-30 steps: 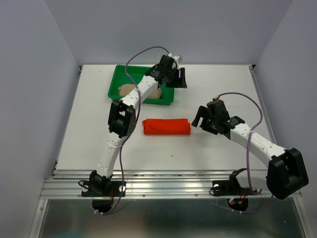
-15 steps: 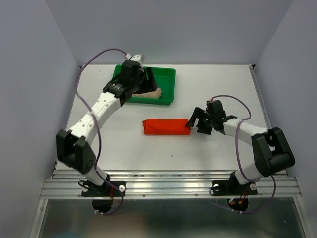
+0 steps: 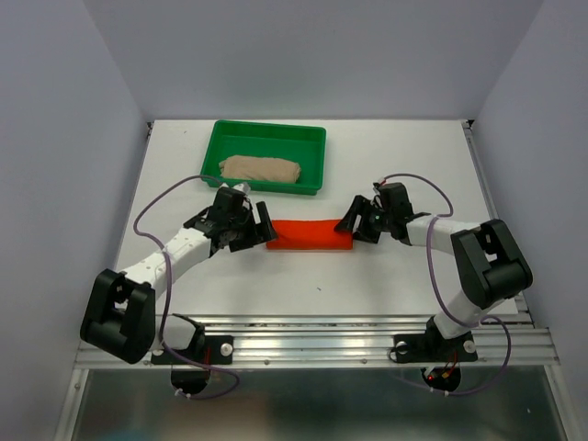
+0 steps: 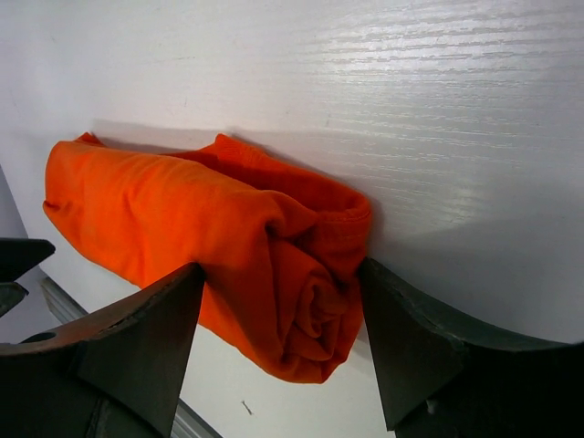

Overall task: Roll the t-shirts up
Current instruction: Pick up the T-shirt from the center of the board.

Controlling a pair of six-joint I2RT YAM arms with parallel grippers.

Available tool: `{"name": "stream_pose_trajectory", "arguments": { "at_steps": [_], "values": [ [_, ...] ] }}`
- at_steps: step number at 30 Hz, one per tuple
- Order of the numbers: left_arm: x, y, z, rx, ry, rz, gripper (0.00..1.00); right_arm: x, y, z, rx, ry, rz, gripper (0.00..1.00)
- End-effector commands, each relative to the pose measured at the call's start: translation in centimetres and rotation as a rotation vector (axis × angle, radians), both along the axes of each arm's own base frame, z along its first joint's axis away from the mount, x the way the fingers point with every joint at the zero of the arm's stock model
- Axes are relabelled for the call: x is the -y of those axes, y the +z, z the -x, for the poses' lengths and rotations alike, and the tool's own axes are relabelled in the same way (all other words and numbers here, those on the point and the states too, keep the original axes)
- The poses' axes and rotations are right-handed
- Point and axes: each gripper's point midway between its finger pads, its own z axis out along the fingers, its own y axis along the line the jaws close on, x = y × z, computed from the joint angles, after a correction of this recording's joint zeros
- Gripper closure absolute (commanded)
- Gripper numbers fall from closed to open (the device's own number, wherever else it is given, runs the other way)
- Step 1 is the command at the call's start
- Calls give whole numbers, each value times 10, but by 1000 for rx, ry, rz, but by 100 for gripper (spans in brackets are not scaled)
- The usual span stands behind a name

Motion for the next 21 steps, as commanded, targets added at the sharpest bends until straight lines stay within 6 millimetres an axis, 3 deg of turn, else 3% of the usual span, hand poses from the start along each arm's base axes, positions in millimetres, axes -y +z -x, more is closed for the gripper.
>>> {"name": "stream_pose_trajectory", "arguments": {
  "at_steps": [1,3,16,21],
  "values": [
    [14,14,-6,61,-13,91,10,3,-9,1,-14,0,13,26],
    [11,1,-4,44,10,88,10,4,-10,2,-15,-3,18,26],
    [14,-23,-30,49,68,155,26,10,-16,9,-29,-8,46,27],
    [12,-41,-33,11,91,151,29,10,-19,10,-35,-6,50,27]
  ]
}}
